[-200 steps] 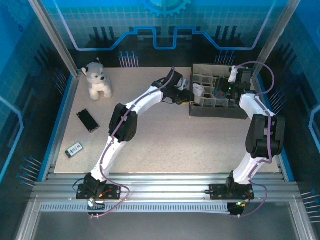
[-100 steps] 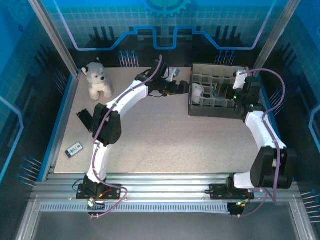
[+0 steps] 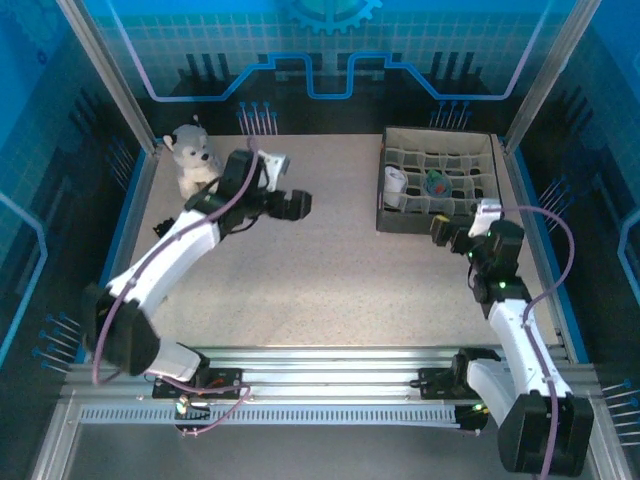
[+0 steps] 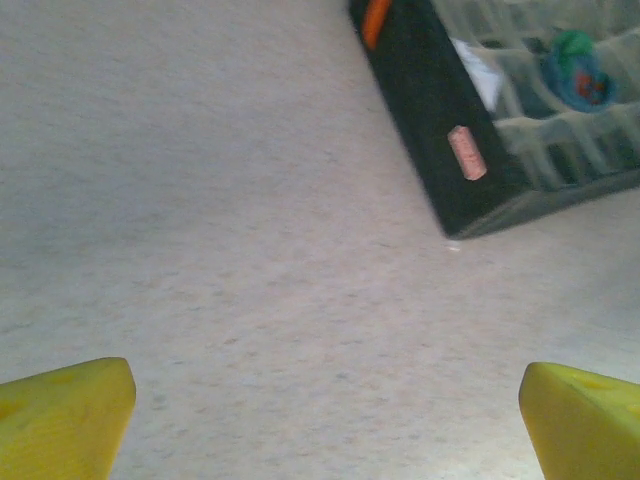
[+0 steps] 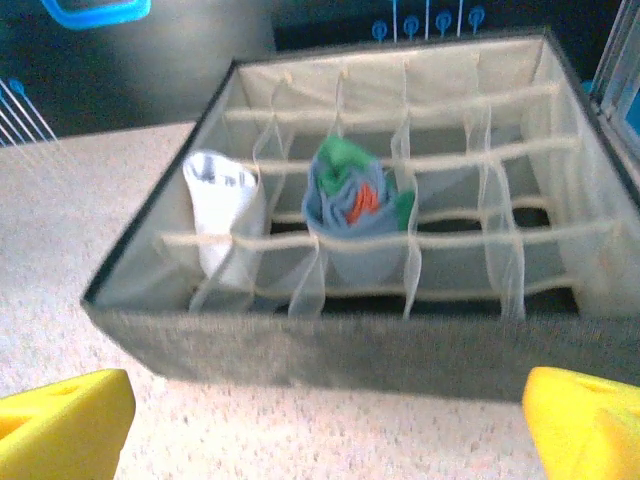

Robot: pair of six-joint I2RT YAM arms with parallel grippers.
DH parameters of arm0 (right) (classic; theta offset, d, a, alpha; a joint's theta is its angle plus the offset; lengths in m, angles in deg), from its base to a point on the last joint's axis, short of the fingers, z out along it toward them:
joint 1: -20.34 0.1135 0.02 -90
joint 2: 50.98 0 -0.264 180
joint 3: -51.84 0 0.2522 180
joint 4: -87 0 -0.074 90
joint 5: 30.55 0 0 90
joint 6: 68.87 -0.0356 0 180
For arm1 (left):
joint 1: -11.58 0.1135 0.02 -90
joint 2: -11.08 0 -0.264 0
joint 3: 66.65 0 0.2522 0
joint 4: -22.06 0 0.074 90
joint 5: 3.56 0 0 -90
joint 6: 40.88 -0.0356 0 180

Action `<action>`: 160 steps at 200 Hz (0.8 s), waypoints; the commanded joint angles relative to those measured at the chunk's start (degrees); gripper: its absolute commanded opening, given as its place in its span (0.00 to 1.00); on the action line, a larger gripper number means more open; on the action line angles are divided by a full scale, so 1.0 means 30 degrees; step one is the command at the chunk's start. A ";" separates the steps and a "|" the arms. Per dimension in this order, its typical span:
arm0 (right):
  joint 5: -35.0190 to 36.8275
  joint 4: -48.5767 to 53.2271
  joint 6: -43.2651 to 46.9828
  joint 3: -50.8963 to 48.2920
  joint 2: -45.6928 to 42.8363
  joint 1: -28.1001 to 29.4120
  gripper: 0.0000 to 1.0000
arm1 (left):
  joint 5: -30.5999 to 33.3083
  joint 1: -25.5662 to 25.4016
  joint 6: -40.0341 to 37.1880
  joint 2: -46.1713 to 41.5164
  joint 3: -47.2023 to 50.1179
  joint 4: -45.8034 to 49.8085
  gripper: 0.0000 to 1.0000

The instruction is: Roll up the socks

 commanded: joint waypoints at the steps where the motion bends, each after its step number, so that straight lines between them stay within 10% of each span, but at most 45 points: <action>1: 0.1059 -0.3086 0.0501 -0.2581 -0.1110 0.0626 1.00 | 0.4409 -0.0079 -0.1881 -0.3113 0.4245 -0.3292 0.99; 86: 0.0072 -1.1841 0.3404 -0.5299 0.3403 0.0881 1.00 | 1.1384 0.0814 -0.2341 -0.7776 1.4948 -1.2889 0.99; 110: 0.0239 -1.6981 0.3347 -0.5596 0.7039 0.0923 1.00 | 0.9129 0.3199 -0.1949 -0.6810 1.6536 -1.6297 0.99; 126: 0.0416 -1.3494 0.3137 -0.3908 0.7038 0.0983 1.00 | 0.8393 0.3854 -0.2803 -0.5549 1.6626 -1.7720 1.00; 160: 0.0198 -1.6793 0.1669 -0.4096 0.9183 0.1003 1.00 | 0.7444 0.5162 -0.3106 -0.2534 1.6347 -1.9919 0.99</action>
